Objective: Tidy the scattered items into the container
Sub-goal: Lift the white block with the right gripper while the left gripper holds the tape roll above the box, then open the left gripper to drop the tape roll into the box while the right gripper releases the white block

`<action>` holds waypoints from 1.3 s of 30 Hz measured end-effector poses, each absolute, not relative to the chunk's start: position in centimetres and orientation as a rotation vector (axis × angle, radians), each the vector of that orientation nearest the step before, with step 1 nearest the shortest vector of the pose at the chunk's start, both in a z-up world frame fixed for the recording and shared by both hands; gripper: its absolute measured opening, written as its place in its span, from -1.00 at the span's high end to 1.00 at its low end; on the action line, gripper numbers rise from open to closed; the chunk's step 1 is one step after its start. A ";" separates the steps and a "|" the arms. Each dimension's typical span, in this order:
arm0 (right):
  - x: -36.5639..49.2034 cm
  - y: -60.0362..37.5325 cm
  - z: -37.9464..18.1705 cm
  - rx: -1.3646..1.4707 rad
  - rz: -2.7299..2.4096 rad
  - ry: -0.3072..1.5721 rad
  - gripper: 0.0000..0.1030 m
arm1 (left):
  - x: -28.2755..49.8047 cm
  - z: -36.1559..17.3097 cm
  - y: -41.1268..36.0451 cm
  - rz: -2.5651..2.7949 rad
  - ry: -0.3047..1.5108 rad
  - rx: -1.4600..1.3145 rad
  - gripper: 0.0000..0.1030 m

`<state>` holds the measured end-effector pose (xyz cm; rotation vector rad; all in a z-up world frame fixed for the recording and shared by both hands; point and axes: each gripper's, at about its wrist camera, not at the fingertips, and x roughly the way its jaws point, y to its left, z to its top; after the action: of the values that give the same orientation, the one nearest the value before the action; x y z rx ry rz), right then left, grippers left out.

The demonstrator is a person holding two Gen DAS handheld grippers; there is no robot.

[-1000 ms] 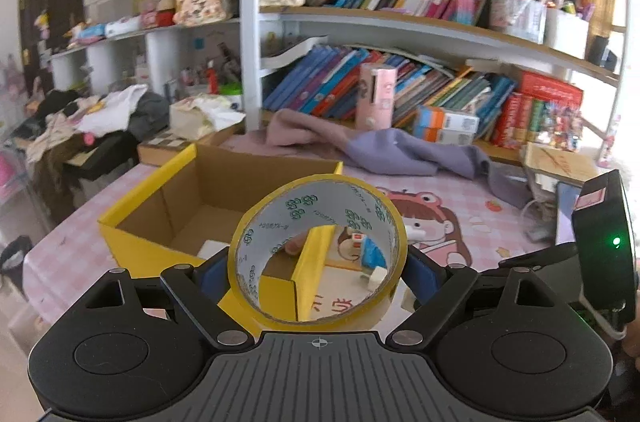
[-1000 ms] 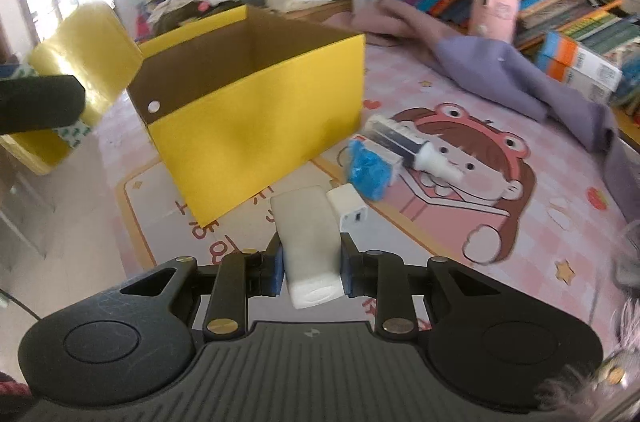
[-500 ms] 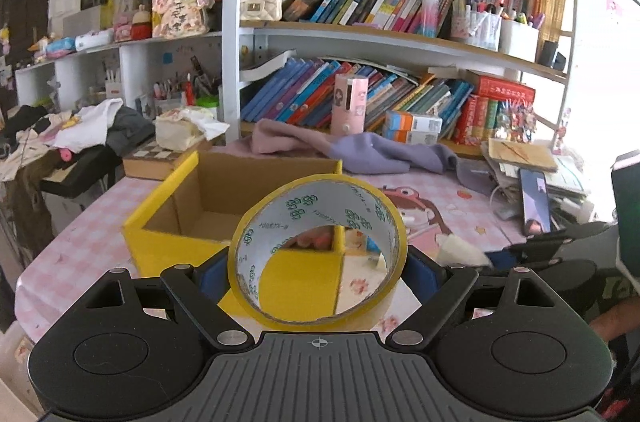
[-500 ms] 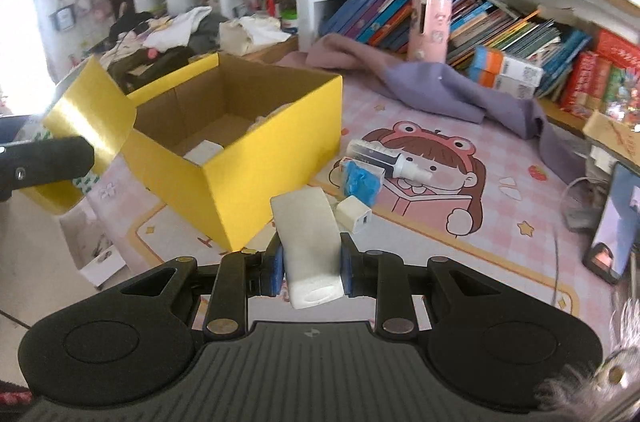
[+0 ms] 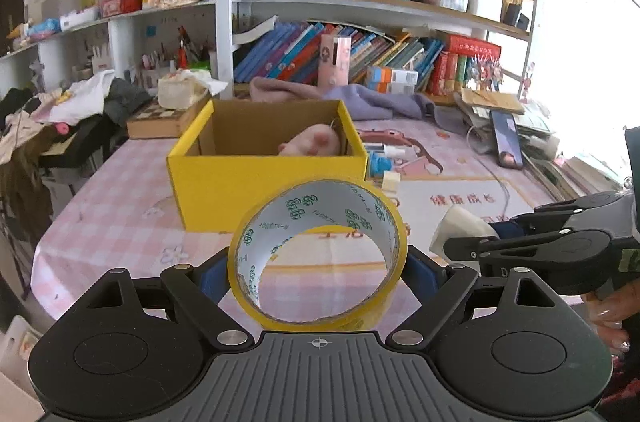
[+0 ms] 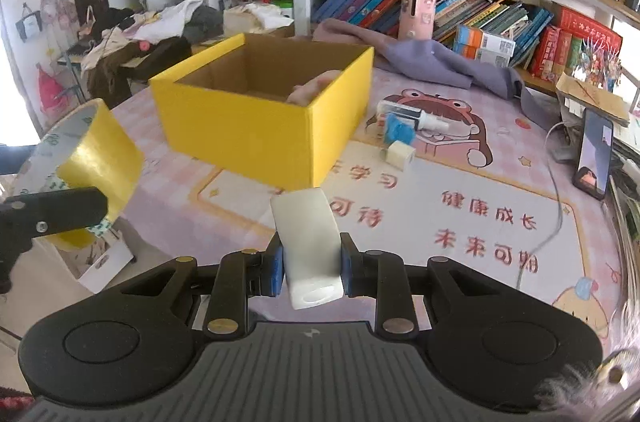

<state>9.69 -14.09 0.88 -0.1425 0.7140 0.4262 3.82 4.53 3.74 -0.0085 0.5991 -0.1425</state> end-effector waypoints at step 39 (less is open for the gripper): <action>9.1 -7.0 1.9 -0.164 0.594 0.690 0.52 | 4.9 4.4 10.4 -0.049 0.550 -0.032 -0.71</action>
<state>9.13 -7.00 1.91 -0.1637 0.6903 0.5944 4.87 10.38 4.45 -0.0321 0.5497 -0.0492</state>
